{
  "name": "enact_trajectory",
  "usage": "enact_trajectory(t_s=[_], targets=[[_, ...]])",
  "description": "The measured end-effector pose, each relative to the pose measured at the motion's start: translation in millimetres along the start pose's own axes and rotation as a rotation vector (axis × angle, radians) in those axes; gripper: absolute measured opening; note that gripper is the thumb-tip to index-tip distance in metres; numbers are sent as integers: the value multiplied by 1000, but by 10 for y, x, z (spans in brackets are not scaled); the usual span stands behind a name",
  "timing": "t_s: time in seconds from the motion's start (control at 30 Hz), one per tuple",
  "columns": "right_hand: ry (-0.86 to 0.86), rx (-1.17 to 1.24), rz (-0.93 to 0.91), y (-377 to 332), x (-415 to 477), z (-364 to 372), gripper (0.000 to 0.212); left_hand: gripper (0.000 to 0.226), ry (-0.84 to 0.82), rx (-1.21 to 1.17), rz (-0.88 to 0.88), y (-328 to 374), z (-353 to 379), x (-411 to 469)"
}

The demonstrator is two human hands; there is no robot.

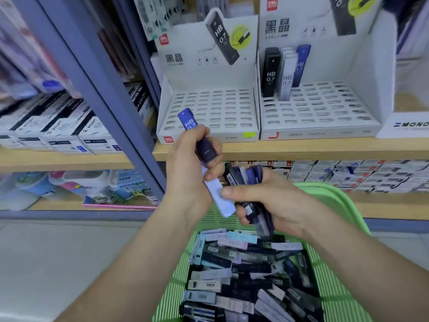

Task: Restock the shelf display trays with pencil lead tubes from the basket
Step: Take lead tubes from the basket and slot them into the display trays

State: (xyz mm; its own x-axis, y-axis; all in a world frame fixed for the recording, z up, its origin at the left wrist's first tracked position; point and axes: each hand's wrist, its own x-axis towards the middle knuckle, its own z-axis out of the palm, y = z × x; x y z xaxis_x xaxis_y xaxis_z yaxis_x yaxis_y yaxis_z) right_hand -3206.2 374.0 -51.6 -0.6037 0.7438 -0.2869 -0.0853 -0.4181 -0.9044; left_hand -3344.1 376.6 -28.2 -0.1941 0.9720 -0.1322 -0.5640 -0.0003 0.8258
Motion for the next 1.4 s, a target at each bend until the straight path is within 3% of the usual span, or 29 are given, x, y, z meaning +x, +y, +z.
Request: enact_trajectory(t_s=[0.23,0.33,0.47,0.63,0.83,0.97,1.1,1.17,1.3,1.4], targets=[[1,-126,-28,-402,-121,-6,17,19,3,54,183,122,348,-49],[62,-64,26,-579,-223,-60,17,19,10,49,221,150,526,-30],[213,121,19,-782,-429,-214,33,18,72,355,305,192,771,79],[328,381,-81,-909,-547,-307,37,6,-108,401,265,335,958,182],[407,409,-141,-965,-493,-442,26,58,-157,587,287,428,1068,241],[445,289,-211,-1019,-449,-609,29,39,-207,666,304,414,1192,299],[551,253,-233,-1033,-413,-791,17,21,-201,727,409,513,1371,531],[612,270,-232,-1037,-415,-901,15,23,-193,849,492,560,1472,739],[646,252,-250,-1085,-466,-1068,12,17,-196,1334,669,454,1643,1059],[616,225,-244,-1102,-499,-1148,13,16,-248,1567,686,335,1694,1129]])
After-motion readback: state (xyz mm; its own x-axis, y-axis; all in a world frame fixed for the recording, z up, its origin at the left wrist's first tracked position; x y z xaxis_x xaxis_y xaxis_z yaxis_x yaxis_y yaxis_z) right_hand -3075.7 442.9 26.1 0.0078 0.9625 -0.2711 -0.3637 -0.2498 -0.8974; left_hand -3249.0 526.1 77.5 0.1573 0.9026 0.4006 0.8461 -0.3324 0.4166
